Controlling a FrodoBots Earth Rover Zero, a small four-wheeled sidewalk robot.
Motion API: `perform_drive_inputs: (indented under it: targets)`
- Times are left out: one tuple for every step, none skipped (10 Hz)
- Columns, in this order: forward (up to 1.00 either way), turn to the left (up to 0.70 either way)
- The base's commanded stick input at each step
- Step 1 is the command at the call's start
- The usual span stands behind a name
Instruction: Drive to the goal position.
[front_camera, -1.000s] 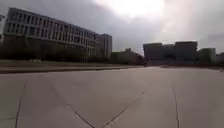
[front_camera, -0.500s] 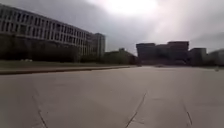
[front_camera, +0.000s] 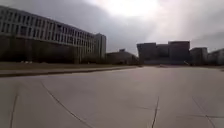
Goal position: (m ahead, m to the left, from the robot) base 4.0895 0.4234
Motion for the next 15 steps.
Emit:
perform_drive_inputs:
  targets:
    - [1.0, 0.0]
    - [1.0, 0.0]
    - [1.0, 0.0]
    - [1.0, 0.0]
    - [1.0, 0.0]
    - [1.0, 0.0]
    - [1.0, -0.27]
    - [1.0, -0.27]
    - [1.0, -0.27]
    - [1.0, -0.27]
    - [1.0, -0.27]
    - [1.0, -0.27]
    - [1.0, -0.27]
    - [1.0, -0.27]
    - [1.0, -0.27]
